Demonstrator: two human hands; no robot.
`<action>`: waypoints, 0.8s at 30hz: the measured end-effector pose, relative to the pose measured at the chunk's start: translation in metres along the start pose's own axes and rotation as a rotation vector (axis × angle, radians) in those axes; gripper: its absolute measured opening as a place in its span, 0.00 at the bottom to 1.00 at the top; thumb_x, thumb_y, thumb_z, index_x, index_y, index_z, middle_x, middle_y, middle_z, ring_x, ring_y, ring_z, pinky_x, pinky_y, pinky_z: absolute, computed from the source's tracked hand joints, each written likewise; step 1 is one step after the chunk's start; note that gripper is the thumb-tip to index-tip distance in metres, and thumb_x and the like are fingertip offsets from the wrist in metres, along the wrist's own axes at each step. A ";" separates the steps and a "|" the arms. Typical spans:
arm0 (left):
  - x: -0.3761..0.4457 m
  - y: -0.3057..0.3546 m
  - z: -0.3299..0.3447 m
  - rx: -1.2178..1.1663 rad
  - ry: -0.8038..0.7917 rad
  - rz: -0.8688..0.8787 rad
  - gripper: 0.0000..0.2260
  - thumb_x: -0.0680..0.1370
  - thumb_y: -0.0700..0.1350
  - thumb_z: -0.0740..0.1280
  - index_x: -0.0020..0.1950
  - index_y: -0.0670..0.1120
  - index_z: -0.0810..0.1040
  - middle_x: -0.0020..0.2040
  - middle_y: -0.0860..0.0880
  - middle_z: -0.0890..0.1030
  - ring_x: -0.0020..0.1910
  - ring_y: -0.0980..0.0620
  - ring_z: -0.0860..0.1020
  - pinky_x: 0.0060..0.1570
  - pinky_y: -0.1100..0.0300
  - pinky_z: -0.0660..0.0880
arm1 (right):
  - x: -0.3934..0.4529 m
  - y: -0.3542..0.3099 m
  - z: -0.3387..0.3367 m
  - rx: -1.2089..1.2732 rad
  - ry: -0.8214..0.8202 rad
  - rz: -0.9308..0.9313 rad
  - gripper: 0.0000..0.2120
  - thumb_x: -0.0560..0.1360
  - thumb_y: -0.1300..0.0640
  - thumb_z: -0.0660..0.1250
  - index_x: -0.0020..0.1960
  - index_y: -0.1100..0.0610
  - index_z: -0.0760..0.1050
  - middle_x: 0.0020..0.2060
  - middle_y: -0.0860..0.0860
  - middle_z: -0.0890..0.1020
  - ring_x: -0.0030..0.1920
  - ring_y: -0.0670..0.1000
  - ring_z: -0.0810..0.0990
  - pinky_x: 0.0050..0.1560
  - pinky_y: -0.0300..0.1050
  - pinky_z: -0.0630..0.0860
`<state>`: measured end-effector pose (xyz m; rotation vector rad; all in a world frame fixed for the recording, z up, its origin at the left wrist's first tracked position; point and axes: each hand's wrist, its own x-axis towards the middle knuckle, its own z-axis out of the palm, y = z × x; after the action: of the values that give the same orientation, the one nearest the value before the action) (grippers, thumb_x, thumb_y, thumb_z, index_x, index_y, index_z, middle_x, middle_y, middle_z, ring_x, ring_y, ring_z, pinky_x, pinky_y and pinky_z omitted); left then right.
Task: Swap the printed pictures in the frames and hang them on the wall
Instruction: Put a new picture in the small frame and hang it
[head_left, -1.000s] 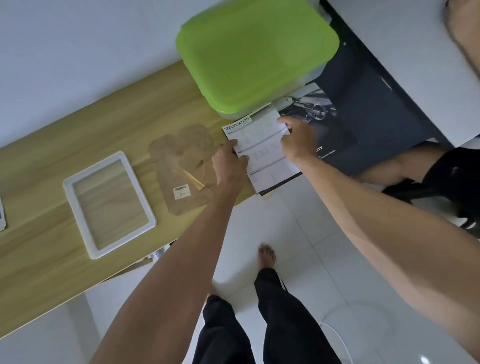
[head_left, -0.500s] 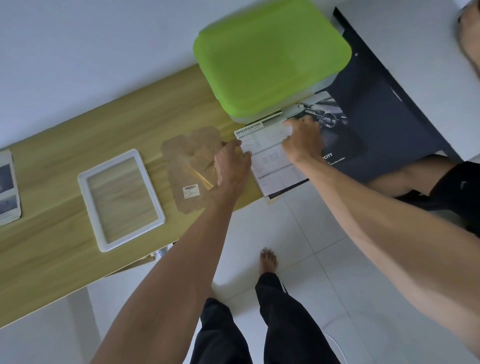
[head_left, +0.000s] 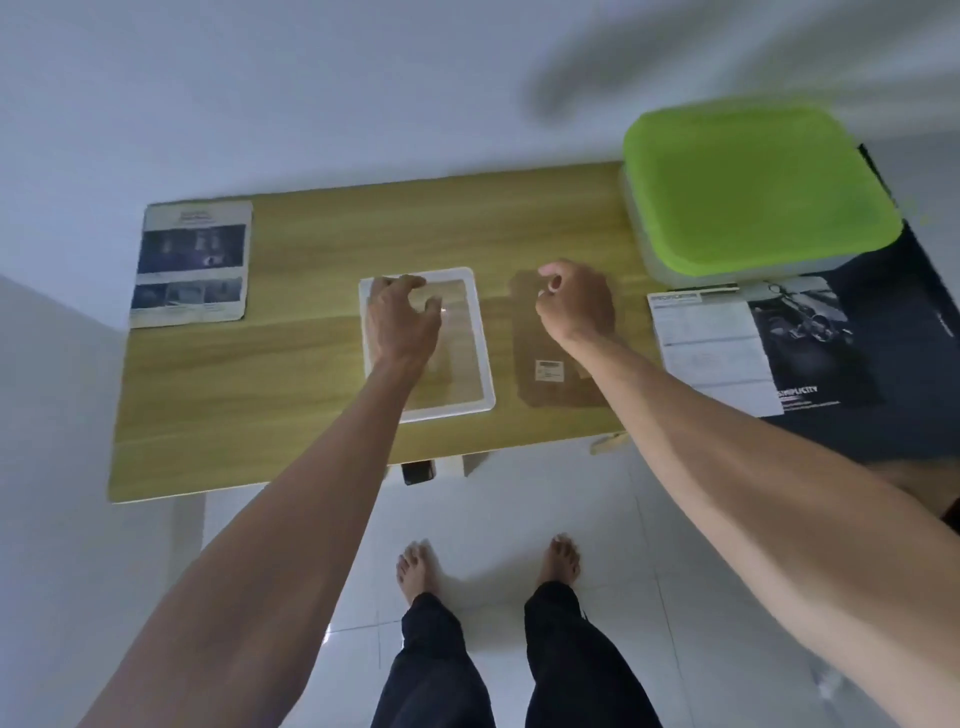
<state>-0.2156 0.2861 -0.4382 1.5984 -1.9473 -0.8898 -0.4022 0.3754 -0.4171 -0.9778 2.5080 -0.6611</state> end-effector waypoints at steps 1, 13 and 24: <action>0.006 -0.017 -0.021 0.010 0.029 -0.022 0.14 0.74 0.46 0.72 0.59 0.45 0.83 0.58 0.42 0.79 0.54 0.44 0.80 0.54 0.52 0.77 | -0.004 -0.022 0.014 0.005 -0.025 -0.014 0.19 0.76 0.64 0.65 0.64 0.50 0.80 0.58 0.51 0.82 0.59 0.54 0.79 0.57 0.45 0.77; 0.085 -0.209 -0.212 0.070 0.234 -0.250 0.18 0.74 0.53 0.71 0.61 0.48 0.81 0.61 0.42 0.77 0.63 0.44 0.74 0.62 0.52 0.70 | -0.058 -0.245 0.180 0.228 -0.359 -0.071 0.27 0.74 0.70 0.60 0.72 0.58 0.73 0.67 0.56 0.77 0.62 0.53 0.79 0.54 0.38 0.76; 0.155 -0.260 -0.229 -0.046 0.126 -0.212 0.29 0.71 0.50 0.77 0.70 0.45 0.74 0.62 0.48 0.77 0.54 0.57 0.73 0.48 0.79 0.66 | -0.047 -0.328 0.258 0.330 -0.311 0.035 0.21 0.77 0.70 0.62 0.69 0.63 0.72 0.65 0.56 0.77 0.56 0.54 0.80 0.55 0.48 0.82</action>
<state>0.0886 0.0627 -0.4794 1.8126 -1.6835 -0.8843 -0.0693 0.1207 -0.4428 -0.8406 2.0611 -0.8113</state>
